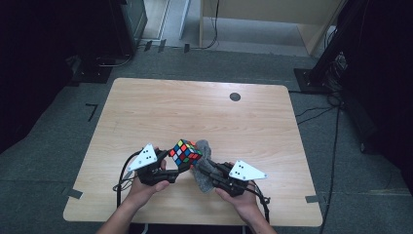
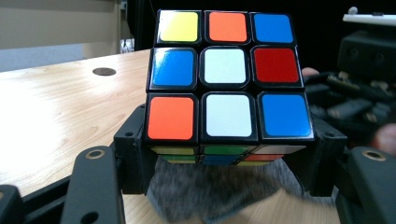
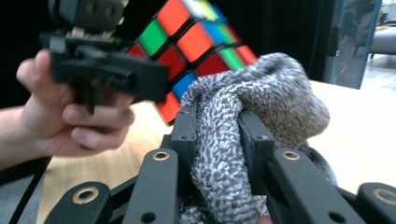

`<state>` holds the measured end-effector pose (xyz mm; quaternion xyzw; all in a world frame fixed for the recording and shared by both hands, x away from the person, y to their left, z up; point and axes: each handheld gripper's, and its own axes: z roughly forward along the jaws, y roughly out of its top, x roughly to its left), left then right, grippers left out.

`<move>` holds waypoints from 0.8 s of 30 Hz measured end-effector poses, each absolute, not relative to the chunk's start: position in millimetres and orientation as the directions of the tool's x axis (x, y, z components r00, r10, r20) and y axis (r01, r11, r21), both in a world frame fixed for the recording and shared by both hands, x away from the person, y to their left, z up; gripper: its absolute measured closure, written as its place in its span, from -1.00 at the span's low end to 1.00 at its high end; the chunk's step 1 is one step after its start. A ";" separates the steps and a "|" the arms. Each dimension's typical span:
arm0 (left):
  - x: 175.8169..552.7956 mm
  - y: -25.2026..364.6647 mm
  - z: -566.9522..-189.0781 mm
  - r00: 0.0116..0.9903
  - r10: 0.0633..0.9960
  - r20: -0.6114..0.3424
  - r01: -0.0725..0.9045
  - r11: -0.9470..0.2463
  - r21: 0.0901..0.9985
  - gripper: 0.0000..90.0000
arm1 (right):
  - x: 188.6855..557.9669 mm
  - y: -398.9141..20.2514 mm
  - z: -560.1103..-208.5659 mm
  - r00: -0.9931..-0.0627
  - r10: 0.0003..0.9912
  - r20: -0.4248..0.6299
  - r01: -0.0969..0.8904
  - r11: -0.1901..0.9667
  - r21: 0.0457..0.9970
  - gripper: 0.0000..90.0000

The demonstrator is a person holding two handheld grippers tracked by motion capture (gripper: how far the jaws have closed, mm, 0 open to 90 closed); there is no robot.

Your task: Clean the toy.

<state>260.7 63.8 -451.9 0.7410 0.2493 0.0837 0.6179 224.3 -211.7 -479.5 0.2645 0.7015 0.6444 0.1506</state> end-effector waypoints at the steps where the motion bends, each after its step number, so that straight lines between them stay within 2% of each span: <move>1: 260.8 64.2 -451.8 0.861 0.474 -0.186 0.267 -0.110 0.957 -0.24 | 223.1 -207.5 -481.4 -0.824 0.553 0.120 0.176 0.049 0.983 0.59; 5: 261.5 66.4 -451.4 0.859 0.476 -0.190 0.269 -0.102 0.958 -0.25 | 219.9 -197.7 -484.5 -0.846 0.524 0.093 0.169 0.099 0.981 0.58; 11: 260.7 62.9 -452.3 0.861 0.474 -0.184 0.268 -0.115 0.957 -0.25 | 228.2 -223.7 -474.8 -0.802 0.572 0.172 0.190 -0.029 0.981 0.59; 19: 261.8 67.2 -450.6 0.852 0.484 -0.197 0.276 -0.096 0.956 -0.25 | 220.9 -197.2 -484.4 -0.856 0.511 0.084 0.168 0.119 0.979 0.57; 22: 262.1 68.5 -448.8 0.848 0.492 -0.198 0.277 -0.092 0.956 -0.25 | 225.3 -207.9 -480.1 -0.822 0.562 0.092 0.170 0.088 0.982 0.57; 24: 262.8 68.9 -448.8 0.844 0.496 -0.201 0.282 -0.092 0.955 -0.25 | 232.2 -220.5 -479.7 -0.761 0.642 0.095 0.184 0.073 0.980 0.57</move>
